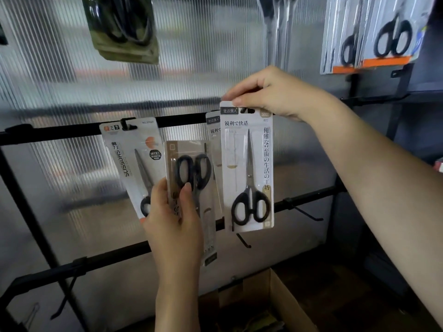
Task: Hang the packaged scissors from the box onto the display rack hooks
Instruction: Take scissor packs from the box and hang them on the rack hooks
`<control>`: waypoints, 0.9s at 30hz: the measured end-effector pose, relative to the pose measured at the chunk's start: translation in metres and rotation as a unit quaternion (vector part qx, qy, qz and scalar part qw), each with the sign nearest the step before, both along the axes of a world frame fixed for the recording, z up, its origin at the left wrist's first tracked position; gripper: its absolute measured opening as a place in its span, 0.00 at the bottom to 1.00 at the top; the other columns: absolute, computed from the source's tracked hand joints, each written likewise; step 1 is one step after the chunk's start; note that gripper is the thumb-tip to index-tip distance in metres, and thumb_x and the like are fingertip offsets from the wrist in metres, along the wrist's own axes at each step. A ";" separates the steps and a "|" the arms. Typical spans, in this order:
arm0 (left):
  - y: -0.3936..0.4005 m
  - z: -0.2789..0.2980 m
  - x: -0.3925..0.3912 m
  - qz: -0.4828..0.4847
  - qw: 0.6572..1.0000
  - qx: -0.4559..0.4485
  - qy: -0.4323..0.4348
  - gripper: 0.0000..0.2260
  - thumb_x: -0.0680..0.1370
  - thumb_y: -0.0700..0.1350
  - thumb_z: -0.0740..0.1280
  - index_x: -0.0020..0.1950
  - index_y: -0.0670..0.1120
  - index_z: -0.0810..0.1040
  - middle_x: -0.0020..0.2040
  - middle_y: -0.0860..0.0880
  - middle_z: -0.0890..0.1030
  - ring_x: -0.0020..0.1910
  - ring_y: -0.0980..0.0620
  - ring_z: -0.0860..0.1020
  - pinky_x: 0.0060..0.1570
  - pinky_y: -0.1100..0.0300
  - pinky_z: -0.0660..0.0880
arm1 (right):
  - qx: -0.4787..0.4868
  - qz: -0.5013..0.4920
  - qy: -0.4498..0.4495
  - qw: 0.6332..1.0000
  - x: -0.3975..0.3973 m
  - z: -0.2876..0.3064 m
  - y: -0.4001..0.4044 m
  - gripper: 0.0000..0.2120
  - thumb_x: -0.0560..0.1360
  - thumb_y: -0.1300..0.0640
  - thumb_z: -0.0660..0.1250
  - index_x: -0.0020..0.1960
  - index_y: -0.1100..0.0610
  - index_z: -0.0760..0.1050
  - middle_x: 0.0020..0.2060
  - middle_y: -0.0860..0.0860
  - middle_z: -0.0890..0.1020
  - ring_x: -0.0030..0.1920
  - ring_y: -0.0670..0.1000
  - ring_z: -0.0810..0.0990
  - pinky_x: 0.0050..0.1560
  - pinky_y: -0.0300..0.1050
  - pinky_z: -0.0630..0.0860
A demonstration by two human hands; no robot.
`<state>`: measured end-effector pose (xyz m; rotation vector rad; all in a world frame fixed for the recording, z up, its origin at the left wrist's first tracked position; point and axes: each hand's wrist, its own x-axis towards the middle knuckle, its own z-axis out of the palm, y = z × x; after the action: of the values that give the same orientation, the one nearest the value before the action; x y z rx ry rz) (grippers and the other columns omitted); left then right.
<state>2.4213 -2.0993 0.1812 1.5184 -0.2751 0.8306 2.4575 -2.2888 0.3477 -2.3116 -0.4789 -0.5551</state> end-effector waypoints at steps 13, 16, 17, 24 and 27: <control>-0.001 0.004 0.002 0.015 1.000 0.009 -0.024 0.04 0.79 0.41 0.63 0.51 0.49 0.74 0.35 0.57 0.76 0.33 0.64 0.75 0.31 0.73 0.71 | 0.107 0.044 0.074 0.991 0.024 0.001 0.002 0.07 0.72 0.67 0.70 0.45 0.57 0.82 0.37 0.51 0.83 0.34 0.44 0.80 0.26 0.35 0.71; 0.002 0.005 0.002 0.010 1.000 -0.002 -0.021 0.04 0.79 0.42 0.63 0.52 0.48 0.75 0.37 0.56 0.77 0.34 0.62 0.75 0.33 0.73 0.71 | 0.126 0.033 0.060 0.990 0.031 -0.005 0.003 0.08 0.72 0.67 0.70 0.45 0.55 0.81 0.40 0.55 0.83 0.37 0.49 0.79 0.31 0.41 0.70; 0.002 0.005 0.003 0.009 1.000 -0.005 -0.019 0.04 0.79 0.43 0.63 0.53 0.47 0.75 0.37 0.55 0.77 0.33 0.61 0.74 0.33 0.71 0.71 | 0.139 0.030 0.048 0.989 0.032 -0.008 0.003 0.09 0.72 0.67 0.70 0.46 0.54 0.81 0.42 0.56 0.83 0.38 0.51 0.78 0.32 0.41 0.71; 0.004 0.009 0.004 0.020 1.000 0.002 -0.015 0.01 0.79 0.42 0.63 0.49 0.46 0.74 0.36 0.56 0.75 0.32 0.63 0.73 0.31 0.74 0.69 | 0.126 -0.046 -0.050 0.990 0.037 -0.028 0.002 0.06 0.71 0.54 0.73 0.47 0.49 0.78 0.41 0.46 0.80 0.39 0.44 0.78 0.37 0.36 0.76; 0.004 0.013 0.001 0.004 1.000 -0.006 0.001 0.07 0.77 0.40 0.65 0.42 0.50 0.72 0.35 0.56 0.74 0.30 0.63 0.72 0.30 0.73 0.69 | 0.115 -0.092 -0.113 0.983 0.039 -0.037 0.002 0.10 0.71 0.51 0.73 0.50 0.52 0.77 0.45 0.48 0.80 0.44 0.47 0.79 0.42 0.39 0.78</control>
<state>2.4218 -2.0954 0.1944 1.5106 -0.2632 0.8352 2.4964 -2.2868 0.3108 -2.0919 -0.2878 -0.9199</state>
